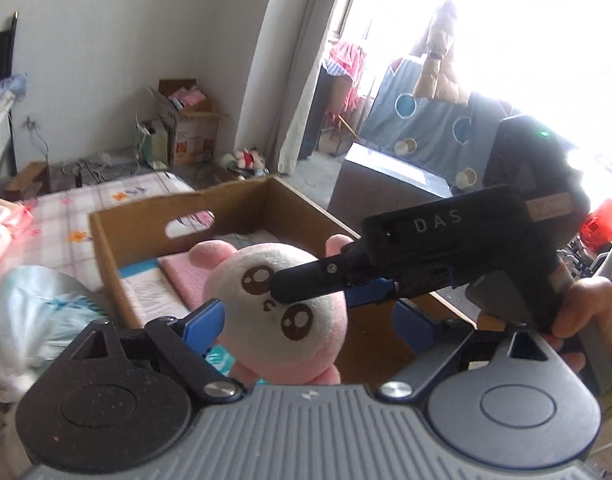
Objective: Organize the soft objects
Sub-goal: 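Carry the pink plush toy into the cardboard box and release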
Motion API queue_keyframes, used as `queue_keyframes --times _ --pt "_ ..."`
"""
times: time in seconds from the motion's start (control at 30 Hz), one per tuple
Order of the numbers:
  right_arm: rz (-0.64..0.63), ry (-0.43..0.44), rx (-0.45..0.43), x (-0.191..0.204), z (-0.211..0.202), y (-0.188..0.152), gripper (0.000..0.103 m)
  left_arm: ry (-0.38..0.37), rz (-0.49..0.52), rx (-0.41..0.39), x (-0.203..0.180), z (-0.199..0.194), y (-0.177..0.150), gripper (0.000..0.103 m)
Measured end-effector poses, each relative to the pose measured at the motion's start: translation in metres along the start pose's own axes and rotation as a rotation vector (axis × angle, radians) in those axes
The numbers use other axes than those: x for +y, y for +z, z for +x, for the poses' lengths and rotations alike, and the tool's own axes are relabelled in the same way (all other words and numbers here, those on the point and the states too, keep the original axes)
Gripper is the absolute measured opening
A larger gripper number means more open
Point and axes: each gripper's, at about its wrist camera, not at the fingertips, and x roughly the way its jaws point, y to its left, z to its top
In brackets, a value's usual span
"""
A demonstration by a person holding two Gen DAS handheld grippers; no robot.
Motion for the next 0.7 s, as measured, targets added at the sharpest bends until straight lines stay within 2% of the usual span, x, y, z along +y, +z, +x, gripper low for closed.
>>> queue_keyframes --times 0.13,0.23,0.33,0.5,0.6,0.7 --pt "0.016 -0.098 0.008 -0.041 -0.002 0.008 0.064 0.029 -0.026 0.044 -0.001 0.028 0.001 0.091" --pt "-0.015 -0.187 0.038 -0.063 0.008 0.016 0.064 0.034 -0.051 0.056 0.011 0.025 0.000 0.091" --pt "-0.073 -0.258 0.094 -0.076 0.028 0.025 0.064 0.073 -0.048 0.047 0.015 0.013 -0.004 0.091" --pt "-0.251 -0.405 0.174 -0.074 0.064 0.033 0.064 0.131 -0.062 0.039 0.024 -0.004 -0.009 0.091" --pt "-0.346 -0.450 0.180 -0.065 0.077 0.035 0.064 0.148 -0.074 0.032 0.028 -0.017 -0.013 0.091" --pt "-0.389 -0.481 0.171 -0.061 0.084 0.037 0.066 0.159 -0.079 0.022 0.031 -0.026 -0.016 0.091"
